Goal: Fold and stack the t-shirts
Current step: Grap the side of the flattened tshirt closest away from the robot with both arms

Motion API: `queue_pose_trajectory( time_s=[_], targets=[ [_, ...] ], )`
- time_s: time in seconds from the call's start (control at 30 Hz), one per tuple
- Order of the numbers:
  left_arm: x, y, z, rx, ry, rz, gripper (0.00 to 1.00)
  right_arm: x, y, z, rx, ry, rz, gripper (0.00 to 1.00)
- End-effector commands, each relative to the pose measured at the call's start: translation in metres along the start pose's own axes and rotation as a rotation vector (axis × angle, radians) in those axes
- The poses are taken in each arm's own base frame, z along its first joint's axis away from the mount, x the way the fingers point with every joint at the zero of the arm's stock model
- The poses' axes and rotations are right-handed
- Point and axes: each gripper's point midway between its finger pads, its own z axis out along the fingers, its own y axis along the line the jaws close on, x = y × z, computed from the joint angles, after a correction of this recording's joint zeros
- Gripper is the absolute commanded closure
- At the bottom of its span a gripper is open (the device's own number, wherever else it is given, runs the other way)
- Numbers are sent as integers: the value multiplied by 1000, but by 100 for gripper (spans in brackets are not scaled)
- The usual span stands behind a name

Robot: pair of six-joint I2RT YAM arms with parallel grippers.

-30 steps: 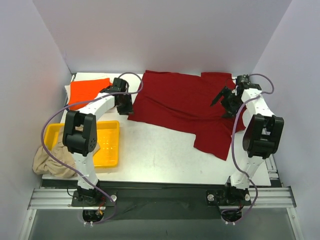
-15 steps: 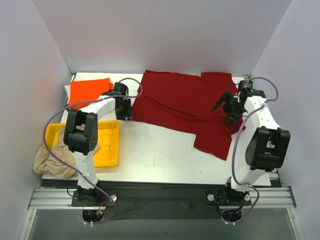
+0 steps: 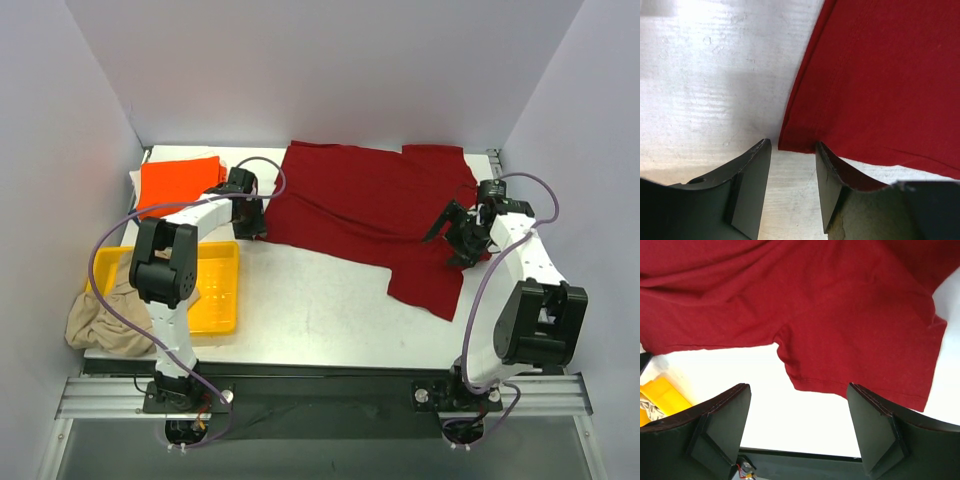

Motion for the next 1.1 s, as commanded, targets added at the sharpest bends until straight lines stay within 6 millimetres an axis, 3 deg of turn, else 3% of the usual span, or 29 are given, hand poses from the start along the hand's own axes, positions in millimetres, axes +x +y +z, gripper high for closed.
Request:
queue_pose_trajectory(
  time_s=[0.0, 0.13, 0.17, 0.27, 0.4, 0.53, 0.7, 0.83, 1.07],
  targets=[
    [-6, 2, 12, -2, -24, -16, 49, 15, -7, -11, 5, 8, -2, 20],
    [-4, 2, 16, 0, -17, -16, 62, 33, -22, -11, 22, 30, 19, 20],
    [-1, -2, 16, 20, -3, -16, 70, 44, -30, -7, 38, 55, 33, 21],
    [6, -3, 16, 32, 15, -15, 81, 60, -47, -13, 73, 60, 57, 20],
    [12, -1, 14, 44, 28, -19, 99, 89, -89, -17, 222, 89, 79, 21],
    [4, -2, 8, 61, 10, -24, 100, 119, -120, -17, 305, 139, 143, 27],
    [-2, -8, 3, 94, -2, -32, 100, 110, -127, -21, 345, 109, 182, 34],
    [-4, -10, 0, 106, -12, -37, 100, 112, -143, -12, 402, 130, 200, 43],
    [1, -9, 0, 115, -2, -41, 100, 103, -147, 6, 404, 120, 216, 55]
  ],
)
